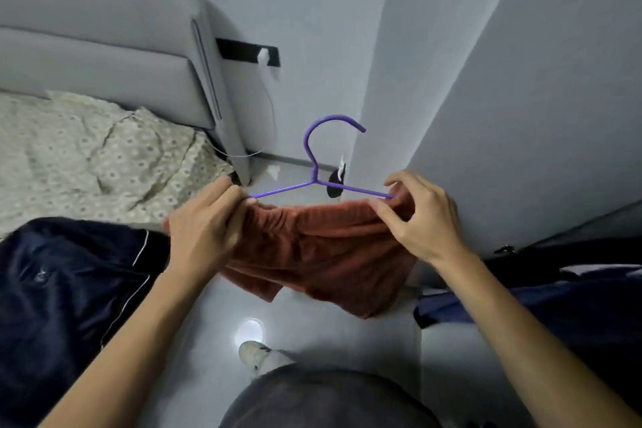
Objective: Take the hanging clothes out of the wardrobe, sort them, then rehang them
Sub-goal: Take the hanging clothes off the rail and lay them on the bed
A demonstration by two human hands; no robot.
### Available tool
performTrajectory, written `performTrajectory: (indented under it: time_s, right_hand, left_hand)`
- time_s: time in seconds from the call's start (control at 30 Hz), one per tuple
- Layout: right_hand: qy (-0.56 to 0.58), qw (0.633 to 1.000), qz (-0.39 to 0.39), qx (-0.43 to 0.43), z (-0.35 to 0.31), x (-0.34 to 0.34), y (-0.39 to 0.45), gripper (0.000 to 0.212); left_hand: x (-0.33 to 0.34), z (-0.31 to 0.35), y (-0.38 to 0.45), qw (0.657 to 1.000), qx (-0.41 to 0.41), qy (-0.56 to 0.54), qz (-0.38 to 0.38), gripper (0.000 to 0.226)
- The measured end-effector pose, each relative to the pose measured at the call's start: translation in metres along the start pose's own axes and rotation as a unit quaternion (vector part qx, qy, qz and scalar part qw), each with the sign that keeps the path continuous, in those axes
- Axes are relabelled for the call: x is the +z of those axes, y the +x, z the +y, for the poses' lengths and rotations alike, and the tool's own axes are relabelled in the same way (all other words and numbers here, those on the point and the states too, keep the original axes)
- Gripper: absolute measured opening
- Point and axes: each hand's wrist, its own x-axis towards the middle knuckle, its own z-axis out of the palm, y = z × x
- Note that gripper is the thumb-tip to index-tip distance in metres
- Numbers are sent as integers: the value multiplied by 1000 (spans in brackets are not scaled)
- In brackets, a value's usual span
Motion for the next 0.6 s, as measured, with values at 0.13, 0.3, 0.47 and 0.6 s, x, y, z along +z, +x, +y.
performTrajectory:
  time_s: [0.13,0.3,0.47,0.6]
  right_hand:
    - [-12,999,-13,-26,-51,56,46,56]
    - [22,996,4,-90,-135,125,105,60]
    - [42,984,-5,-173,-215,193,154,63]
    - [54,971,-33,-230,-268,242,177,76]
  left_hand:
    - [-34,-65,-5,999,-40,17,32,26]
    - [-77,-148,-24,989,-133,56,37,24]
    - [-129,-220,-57,960,-273,0,60,43]
    - [-163,-264,-97,937,-340,71,38,44]
